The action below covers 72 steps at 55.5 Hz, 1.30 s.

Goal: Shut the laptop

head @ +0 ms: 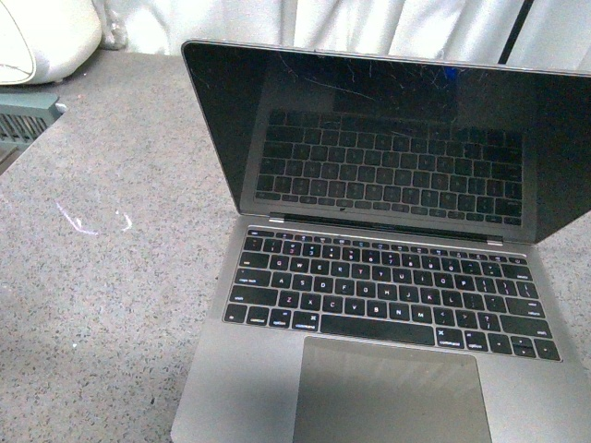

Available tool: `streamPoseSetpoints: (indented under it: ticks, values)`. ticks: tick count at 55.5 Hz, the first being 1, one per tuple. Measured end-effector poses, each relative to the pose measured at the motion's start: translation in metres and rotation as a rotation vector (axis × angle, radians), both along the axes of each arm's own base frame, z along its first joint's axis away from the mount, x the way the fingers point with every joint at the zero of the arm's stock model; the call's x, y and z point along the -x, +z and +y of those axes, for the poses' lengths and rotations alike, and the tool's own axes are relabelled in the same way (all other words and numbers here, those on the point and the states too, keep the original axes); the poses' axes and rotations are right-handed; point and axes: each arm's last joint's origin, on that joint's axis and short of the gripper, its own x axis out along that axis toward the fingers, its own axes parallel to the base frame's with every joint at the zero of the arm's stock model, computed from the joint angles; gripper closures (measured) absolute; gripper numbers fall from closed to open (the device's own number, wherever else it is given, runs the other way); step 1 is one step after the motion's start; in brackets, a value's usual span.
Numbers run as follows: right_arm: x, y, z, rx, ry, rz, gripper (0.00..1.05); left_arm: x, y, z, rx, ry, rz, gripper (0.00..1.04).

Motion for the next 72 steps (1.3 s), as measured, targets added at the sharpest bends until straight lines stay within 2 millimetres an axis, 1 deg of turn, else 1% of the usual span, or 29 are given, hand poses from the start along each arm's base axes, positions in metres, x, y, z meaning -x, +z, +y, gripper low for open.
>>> streamPoseSetpoints:
  ticks: [3, 7, 10, 16, 18, 25, 32, 39, 44, 46, 54, 58, 64, 69, 72]
  values:
    - [-0.017, -0.014, -0.004, 0.000, 0.047, 0.143, 1.04, -0.011, 0.007, -0.002, -0.007, -0.021, -0.003, 1.01]
    - [-0.032, -0.016, -0.006, 0.007, 0.101, 0.210, 1.04, -0.025, 0.018, -0.006, -0.018, -0.040, -0.009, 1.01]
    - [-0.044, -0.009, -0.006, 0.025, 0.123, 0.213, 1.04, -0.036, 0.027, -0.009, -0.024, -0.058, -0.018, 1.01]
    - [-0.066, 0.010, -0.006, 0.077, 0.151, 0.194, 1.04, -0.048, 0.041, -0.017, -0.035, -0.098, -0.048, 1.01]
    - [-0.071, 0.014, -0.005, 0.090, 0.163, 0.190, 1.04, -0.052, 0.045, -0.020, -0.044, -0.107, -0.057, 1.01]
    - [-0.090, 0.027, 0.003, 0.109, 0.241, 0.212, 1.04, -0.064, 0.053, -0.028, -0.063, -0.137, -0.061, 1.01]
    - [-0.111, 0.043, 0.010, 0.077, 0.341, 0.274, 1.04, -0.077, 0.061, -0.036, -0.084, -0.202, -0.055, 1.01]
    - [-0.131, 0.049, 0.013, 0.034, 0.430, 0.346, 1.04, -0.093, 0.069, -0.045, -0.114, -0.277, -0.029, 1.01]
    - [-0.146, 0.052, 0.013, 0.013, 0.470, 0.366, 1.04, -0.105, 0.075, -0.052, -0.141, -0.317, -0.015, 1.01]
    - [-0.153, 0.055, 0.014, 0.005, 0.497, 0.378, 1.04, -0.108, 0.076, -0.054, -0.151, -0.330, -0.010, 1.01]
    - [-0.173, 0.063, 0.017, -0.028, 0.576, 0.422, 1.04, -0.124, 0.079, -0.064, -0.187, -0.391, 0.023, 1.01]
    - [-0.186, 0.065, 0.019, -0.041, 0.619, 0.459, 1.04, -0.134, 0.081, -0.072, -0.202, -0.434, 0.053, 1.01]
    - [-0.206, 0.058, 0.023, -0.065, 0.670, 0.527, 1.04, -0.145, 0.077, -0.087, -0.209, -0.502, 0.122, 1.01]
    - [-0.215, 0.048, 0.029, -0.081, 0.711, 0.577, 1.04, -0.148, 0.070, -0.102, -0.222, -0.577, 0.182, 1.01]
    - [-0.217, 0.040, 0.033, -0.088, 0.735, 0.607, 1.04, -0.150, 0.062, -0.112, -0.240, -0.622, 0.224, 1.01]
